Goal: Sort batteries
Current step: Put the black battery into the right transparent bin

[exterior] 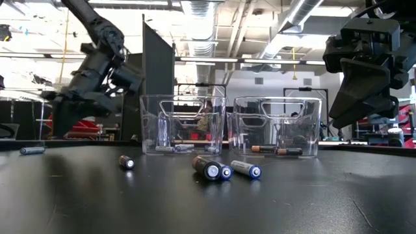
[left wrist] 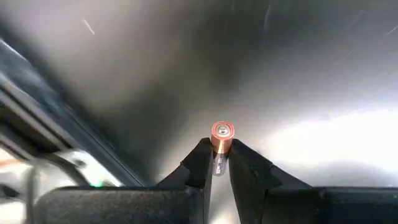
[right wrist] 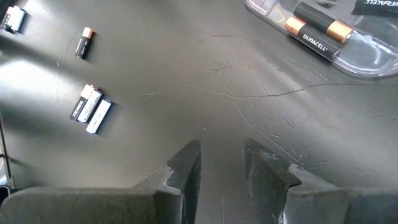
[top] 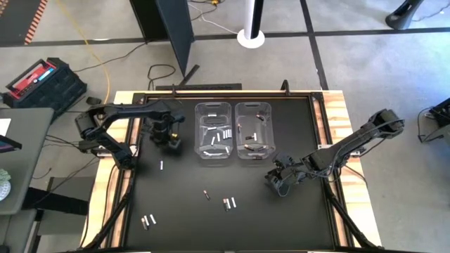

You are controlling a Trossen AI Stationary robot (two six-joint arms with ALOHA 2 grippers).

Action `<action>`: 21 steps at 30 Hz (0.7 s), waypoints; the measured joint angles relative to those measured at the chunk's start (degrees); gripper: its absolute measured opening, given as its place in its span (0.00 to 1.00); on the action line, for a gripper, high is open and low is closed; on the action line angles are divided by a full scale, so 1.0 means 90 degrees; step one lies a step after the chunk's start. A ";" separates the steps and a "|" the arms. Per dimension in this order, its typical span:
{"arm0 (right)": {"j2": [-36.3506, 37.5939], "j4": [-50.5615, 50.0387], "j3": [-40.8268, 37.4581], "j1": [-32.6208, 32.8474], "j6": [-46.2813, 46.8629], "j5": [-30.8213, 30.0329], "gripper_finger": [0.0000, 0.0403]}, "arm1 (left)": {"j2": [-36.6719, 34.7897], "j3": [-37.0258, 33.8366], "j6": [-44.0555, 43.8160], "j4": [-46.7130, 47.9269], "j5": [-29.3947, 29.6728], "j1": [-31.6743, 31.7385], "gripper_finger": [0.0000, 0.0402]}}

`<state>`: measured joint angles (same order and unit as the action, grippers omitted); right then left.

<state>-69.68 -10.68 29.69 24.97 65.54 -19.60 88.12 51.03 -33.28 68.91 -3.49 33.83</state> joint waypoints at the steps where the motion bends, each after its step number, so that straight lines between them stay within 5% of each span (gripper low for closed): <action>1: -0.0001 0.0000 0.0000 0.0000 0.0000 -0.0001 0.34 | 0.0000 0.0202 0.0030 0.0097 0.0194 0.0023 0.10; 11: 0.0001 -0.0001 0.0000 -0.0002 0.0165 -0.0002 0.34 | -0.0002 0.2465 0.0660 0.0229 0.1861 0.0130 0.10; 21: 0.0001 -0.0002 0.0000 -0.0001 0.0229 -0.0011 0.34 | 0.0007 0.3801 0.2193 -0.2067 0.1181 -0.0459 0.10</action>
<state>-69.67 -10.70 29.69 24.96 67.60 -19.70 88.17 85.24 -13.54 50.30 7.14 29.70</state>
